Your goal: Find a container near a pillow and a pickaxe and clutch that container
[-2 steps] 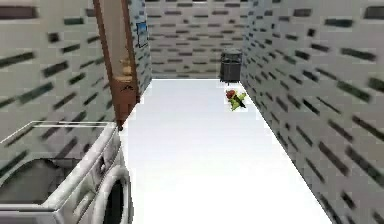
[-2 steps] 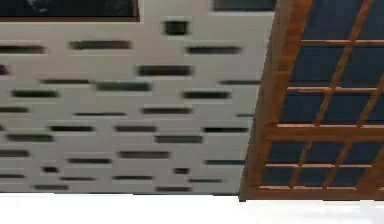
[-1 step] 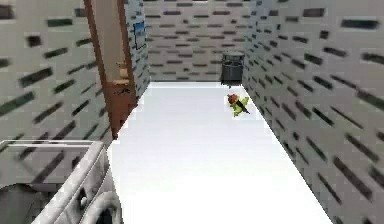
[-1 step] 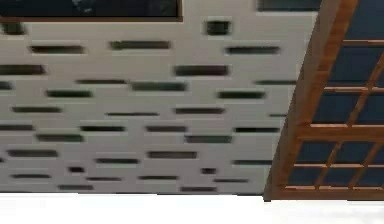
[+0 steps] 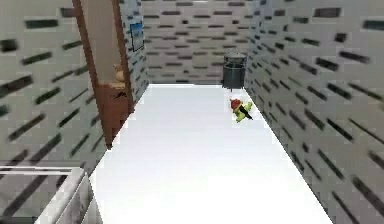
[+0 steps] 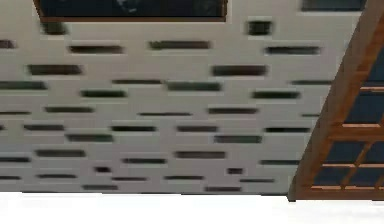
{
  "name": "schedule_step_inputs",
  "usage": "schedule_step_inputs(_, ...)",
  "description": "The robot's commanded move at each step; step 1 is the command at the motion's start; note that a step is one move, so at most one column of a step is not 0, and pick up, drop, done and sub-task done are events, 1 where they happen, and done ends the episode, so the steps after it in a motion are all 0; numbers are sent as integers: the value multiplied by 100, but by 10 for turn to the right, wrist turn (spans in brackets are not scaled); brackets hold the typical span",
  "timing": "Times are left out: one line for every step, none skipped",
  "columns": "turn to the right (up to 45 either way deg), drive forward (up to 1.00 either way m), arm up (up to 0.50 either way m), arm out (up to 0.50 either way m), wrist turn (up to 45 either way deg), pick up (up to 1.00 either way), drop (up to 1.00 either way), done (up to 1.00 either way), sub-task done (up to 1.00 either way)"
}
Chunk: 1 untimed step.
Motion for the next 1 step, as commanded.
schedule_step_inputs(450, 0, 0, 0, 0, 0, 0, 0, 0)
